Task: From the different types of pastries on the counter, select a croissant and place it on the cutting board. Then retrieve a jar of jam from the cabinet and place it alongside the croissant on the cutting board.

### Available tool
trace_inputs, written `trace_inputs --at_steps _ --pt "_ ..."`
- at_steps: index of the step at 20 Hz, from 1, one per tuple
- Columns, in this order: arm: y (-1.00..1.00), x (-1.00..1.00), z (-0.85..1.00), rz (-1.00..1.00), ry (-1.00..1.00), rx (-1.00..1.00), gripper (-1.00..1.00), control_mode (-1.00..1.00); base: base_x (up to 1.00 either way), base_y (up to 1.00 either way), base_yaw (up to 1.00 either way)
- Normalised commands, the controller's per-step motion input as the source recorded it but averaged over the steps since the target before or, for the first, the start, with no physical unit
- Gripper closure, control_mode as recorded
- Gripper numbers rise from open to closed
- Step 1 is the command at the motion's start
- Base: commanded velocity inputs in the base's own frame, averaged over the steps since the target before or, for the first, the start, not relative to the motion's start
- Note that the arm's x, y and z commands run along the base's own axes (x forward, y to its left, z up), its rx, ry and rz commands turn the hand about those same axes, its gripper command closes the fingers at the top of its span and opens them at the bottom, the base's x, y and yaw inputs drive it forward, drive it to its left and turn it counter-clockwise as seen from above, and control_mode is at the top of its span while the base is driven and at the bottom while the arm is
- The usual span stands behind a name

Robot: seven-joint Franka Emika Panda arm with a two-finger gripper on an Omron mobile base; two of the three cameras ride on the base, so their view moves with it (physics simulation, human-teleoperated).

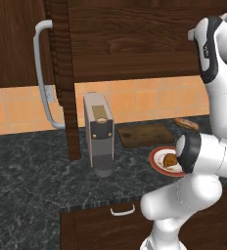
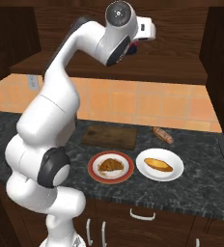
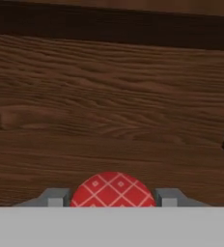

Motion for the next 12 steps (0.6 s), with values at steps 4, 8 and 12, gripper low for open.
trace_inputs --at_steps 4,8,12 --pt "0.04 -0.61 -0.01 -0.02 -0.13 -0.02 1.00 -1.00 0.00 0.00 0.00" --pt "0.03 -0.65 -0.04 -0.02 -0.05 0.00 1.00 -1.00 0.00 0.00 0.00" --pt "0.05 -0.63 -0.06 -0.01 0.00 0.00 1.00 -1.00 0.00 0.00 0.00"
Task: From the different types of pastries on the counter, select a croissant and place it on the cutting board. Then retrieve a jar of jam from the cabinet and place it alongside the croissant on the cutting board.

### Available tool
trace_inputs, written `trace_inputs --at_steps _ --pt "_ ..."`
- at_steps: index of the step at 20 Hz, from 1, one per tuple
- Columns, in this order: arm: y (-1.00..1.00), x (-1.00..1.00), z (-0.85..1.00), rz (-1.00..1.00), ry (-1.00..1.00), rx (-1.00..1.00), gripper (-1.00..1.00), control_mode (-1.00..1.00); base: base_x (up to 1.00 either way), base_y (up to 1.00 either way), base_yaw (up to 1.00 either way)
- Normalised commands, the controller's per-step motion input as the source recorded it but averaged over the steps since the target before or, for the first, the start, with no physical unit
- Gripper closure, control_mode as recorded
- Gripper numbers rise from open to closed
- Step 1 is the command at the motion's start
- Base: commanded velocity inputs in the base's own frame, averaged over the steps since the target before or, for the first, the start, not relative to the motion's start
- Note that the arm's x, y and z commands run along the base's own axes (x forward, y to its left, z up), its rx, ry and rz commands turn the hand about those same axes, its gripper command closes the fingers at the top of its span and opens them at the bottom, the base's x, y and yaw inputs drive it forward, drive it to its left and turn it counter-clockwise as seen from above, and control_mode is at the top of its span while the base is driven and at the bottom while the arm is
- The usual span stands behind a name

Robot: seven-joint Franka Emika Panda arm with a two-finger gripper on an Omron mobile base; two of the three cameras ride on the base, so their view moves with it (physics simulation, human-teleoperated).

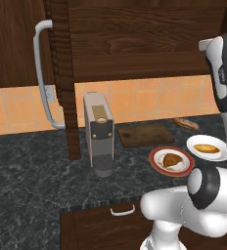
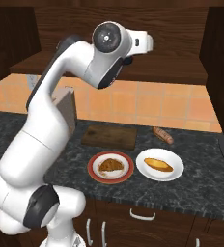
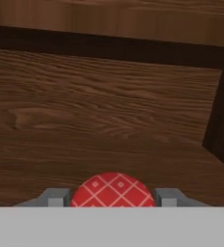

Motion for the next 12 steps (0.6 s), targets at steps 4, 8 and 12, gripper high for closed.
trace_inputs --at_steps 4,8,12 --pt "0.04 -0.60 -0.13 0.00 0.03 0.00 1.00 -1.00 0.00 0.00 0.00" --pt "0.02 -0.47 -0.25 0.00 0.15 0.00 1.00 -1.00 0.00 0.00 0.00" --pt "0.07 -0.44 -0.33 0.00 0.12 0.00 1.00 -1.00 0.00 0.00 0.00"
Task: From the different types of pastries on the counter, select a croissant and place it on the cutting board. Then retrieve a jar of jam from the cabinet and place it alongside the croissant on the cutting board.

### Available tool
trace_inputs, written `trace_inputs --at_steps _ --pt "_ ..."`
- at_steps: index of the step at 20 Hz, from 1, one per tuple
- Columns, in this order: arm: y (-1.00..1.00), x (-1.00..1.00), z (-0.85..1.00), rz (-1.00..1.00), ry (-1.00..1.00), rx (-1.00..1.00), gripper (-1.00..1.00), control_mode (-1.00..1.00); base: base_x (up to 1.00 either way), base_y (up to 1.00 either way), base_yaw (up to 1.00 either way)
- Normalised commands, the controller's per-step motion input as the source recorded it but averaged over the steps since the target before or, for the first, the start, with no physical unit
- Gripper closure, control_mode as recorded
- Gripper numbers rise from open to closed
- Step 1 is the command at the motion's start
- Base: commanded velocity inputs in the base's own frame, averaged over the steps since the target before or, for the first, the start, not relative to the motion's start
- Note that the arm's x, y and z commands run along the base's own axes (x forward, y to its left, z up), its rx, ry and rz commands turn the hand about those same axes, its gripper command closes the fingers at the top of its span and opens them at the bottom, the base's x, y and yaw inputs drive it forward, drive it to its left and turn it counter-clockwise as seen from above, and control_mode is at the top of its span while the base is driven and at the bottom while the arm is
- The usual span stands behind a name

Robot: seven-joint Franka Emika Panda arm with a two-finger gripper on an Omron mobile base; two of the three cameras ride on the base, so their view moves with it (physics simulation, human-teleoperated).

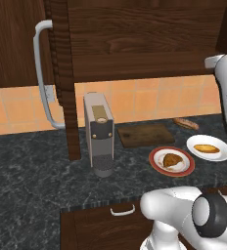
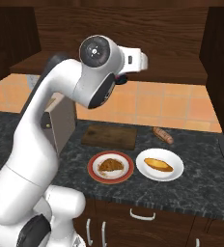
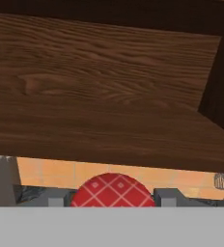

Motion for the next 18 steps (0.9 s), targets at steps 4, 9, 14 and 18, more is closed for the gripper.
trace_inputs --at_steps 4,9,14,18 --pt "0.04 -0.56 -0.41 0.00 0.04 0.00 1.00 -1.00 0.00 0.00 0.00" --pt "0.08 -0.30 -0.58 0.00 0.05 0.00 1.00 -1.00 0.00 0.00 0.00" --pt "0.13 0.00 -0.66 0.00 0.01 0.00 1.00 -1.00 0.00 0.00 0.00" --pt "0.15 0.00 -0.63 0.00 0.00 0.00 1.00 -1.00 0.00 0.00 0.00"
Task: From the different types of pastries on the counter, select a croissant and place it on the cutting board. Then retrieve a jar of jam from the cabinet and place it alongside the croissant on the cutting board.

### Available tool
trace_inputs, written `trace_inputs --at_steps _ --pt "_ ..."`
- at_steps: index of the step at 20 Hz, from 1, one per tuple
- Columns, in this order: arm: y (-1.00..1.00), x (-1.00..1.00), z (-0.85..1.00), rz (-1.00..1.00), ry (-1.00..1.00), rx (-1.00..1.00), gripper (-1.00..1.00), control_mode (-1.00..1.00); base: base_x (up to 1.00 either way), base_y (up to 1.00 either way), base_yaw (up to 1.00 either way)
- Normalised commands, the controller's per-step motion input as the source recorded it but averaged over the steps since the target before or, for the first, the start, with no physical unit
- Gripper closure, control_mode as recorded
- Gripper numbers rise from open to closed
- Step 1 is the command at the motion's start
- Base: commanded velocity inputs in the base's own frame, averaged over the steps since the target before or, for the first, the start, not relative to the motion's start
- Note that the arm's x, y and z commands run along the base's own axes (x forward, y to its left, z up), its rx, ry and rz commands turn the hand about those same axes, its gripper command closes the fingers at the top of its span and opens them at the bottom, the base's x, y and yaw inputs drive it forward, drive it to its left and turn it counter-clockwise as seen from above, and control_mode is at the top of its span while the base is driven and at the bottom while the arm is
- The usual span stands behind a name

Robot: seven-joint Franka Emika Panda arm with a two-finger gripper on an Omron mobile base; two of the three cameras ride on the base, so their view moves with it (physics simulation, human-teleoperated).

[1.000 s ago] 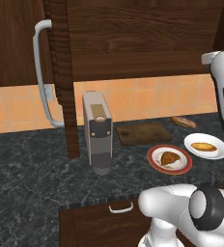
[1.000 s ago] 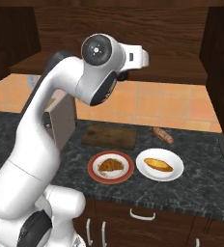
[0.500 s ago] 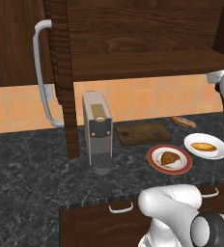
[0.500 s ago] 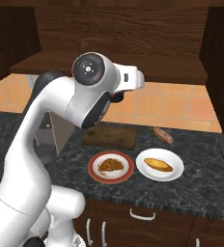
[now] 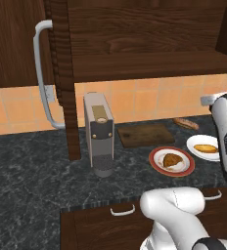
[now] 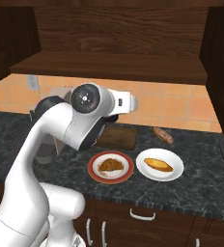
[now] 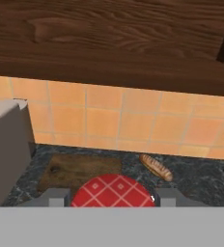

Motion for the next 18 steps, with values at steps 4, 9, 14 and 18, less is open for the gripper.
trace_inputs --at_steps 4,9,14,18 --pt "0.18 0.00 -0.58 0.00 0.00 0.00 1.00 -1.00 0.00 0.00 0.00" --pt "0.27 0.14 -0.39 0.00 0.17 0.00 1.00 -1.00 0.00 0.00 0.00" --pt "0.38 0.46 -0.42 0.00 0.15 -0.03 1.00 -1.00 0.00 0.00 0.00" --pt "0.15 0.59 -0.69 0.02 -0.18 -0.03 1.00 -1.00 0.00 0.00 0.00"
